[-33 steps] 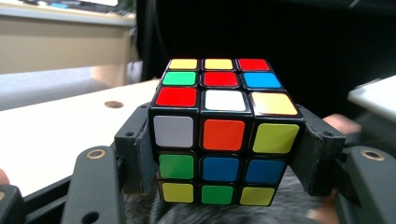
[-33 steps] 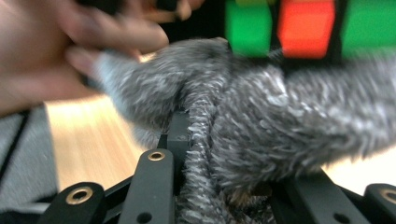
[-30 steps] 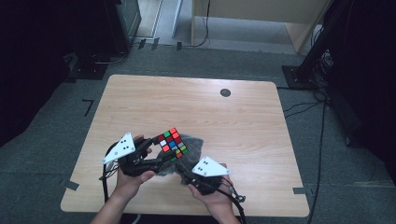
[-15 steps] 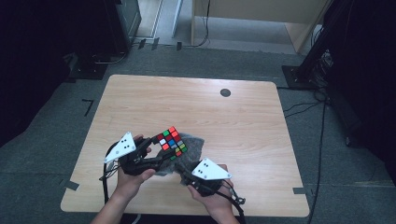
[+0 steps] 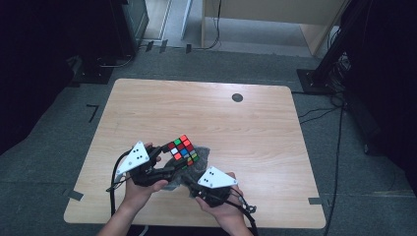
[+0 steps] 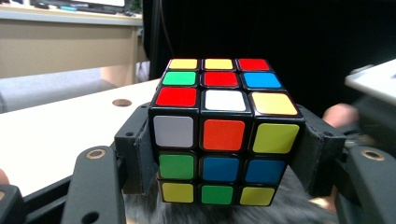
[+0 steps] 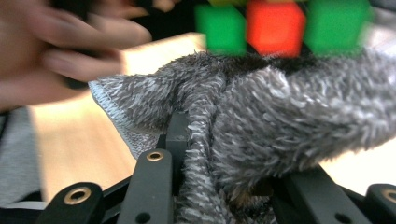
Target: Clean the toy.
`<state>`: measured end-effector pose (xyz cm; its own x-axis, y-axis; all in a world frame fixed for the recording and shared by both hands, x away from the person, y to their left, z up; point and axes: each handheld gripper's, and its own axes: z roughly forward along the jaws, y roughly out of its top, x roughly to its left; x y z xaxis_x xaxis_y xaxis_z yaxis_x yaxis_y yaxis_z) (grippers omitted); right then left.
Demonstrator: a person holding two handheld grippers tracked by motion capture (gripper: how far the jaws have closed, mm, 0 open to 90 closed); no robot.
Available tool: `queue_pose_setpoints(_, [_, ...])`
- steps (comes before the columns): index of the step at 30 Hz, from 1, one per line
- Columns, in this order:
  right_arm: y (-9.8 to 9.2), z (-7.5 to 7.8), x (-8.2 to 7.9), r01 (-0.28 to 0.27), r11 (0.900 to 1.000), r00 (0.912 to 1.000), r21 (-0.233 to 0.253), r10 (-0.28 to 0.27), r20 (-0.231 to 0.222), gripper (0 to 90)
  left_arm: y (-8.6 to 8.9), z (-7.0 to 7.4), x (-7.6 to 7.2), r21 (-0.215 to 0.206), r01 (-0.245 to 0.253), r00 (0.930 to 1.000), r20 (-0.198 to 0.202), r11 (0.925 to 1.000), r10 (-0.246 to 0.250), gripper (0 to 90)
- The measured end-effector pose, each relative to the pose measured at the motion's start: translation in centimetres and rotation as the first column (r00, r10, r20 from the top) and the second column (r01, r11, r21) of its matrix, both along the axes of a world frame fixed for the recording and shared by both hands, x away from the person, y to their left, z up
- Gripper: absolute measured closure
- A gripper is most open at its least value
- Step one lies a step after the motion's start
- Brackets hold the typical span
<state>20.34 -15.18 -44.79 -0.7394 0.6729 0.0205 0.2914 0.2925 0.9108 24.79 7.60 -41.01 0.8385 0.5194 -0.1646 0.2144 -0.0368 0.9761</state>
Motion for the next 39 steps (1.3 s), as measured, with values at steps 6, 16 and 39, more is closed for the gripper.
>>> queue_pose_setpoints(6, [-3.8, -2.2, 2.8, 0.223, 0.973, 0.9711, -0.059, -0.227, -0.074, 68.3, 0.9, 0.2, 0.4, -0.033, -0.015, 0.9998, -0.014, 0.9993, 0.014, 34.5])
queue_pose_setpoints(16, [-6.6, -4.5, 5.0, 0.345, 0.932, 0.9212, -0.114, -0.359, -0.15, 40.6, 1.2, -0.2, 0.8, -0.027, -0.031, 0.9992, -0.025, 0.9992, 0.03, 34.5])
queue_pose_setpoints(39, [-4.8, 0.2, 2.2, 0.257, 0.963, 0.9641, 0.081, -0.262, 0.046, 27.9, 0.7, -0.6, 1.1, -0.014, -0.051, 0.9961, -0.073, 0.9986, 0.05, 34.5])
